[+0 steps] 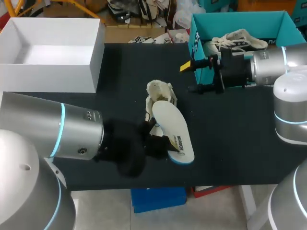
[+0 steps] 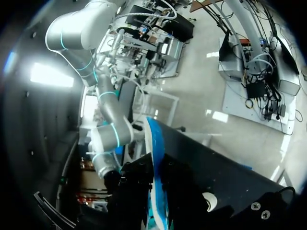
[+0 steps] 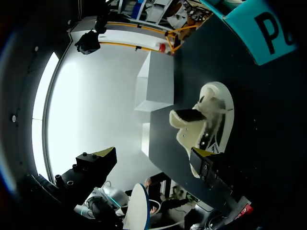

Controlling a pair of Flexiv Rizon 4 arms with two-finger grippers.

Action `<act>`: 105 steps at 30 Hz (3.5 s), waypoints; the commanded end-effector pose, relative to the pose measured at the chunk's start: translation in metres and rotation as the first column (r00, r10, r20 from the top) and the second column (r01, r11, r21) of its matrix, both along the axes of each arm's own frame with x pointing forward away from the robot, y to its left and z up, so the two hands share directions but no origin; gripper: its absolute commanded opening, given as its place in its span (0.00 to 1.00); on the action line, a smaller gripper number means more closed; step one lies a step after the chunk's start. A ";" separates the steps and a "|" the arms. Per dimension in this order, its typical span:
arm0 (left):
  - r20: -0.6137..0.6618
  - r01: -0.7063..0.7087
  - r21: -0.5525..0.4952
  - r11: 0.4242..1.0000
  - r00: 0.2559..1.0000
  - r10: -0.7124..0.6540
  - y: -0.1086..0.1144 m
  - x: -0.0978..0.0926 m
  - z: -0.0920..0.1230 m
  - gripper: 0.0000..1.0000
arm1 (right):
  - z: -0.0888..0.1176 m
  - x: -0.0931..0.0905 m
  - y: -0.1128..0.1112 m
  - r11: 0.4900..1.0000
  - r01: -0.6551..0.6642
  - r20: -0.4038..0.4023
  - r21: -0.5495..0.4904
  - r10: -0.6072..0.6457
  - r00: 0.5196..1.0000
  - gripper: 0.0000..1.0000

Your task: Take the shoe out of the shoebox, open the shoe tongue, remove and reinsert the insole, then place the shoe into the shoebox

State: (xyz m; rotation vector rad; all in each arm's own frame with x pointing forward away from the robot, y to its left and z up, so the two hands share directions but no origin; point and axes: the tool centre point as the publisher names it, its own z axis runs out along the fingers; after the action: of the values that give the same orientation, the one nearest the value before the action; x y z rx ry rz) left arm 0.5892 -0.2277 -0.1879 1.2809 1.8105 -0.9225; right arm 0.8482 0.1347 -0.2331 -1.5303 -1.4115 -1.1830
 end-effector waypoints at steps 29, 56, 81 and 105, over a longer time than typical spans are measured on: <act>0.421 0.180 -0.476 0.861 0.906 0.044 -0.001 0.047 -0.057 0.00 | -0.001 0.000 0.002 1.000 0.003 0.001 0.000 -0.003 1.000 1.00; 0.340 0.153 -0.578 0.801 0.938 0.067 -0.004 0.046 -0.087 0.00 | -0.001 0.000 0.002 1.000 0.003 0.001 0.000 -0.003 1.000 1.00; 0.438 0.283 -0.503 0.817 0.898 -0.042 -0.006 0.117 -0.071 0.00 | -0.001 0.000 0.002 1.000 0.003 0.001 0.000 -0.003 1.000 1.00; 0.411 0.284 -0.356 0.890 0.903 -0.124 0.013 0.153 -0.070 0.00 | -0.001 0.000 0.002 1.000 0.003 0.001 0.000 -0.003 1.000 1.00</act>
State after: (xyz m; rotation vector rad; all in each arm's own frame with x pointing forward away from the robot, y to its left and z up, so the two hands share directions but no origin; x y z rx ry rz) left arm 0.7376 -0.2151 -0.2591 1.0830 1.2001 -0.8652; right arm 0.8479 0.1346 -0.2328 -1.5311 -1.4118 -1.1825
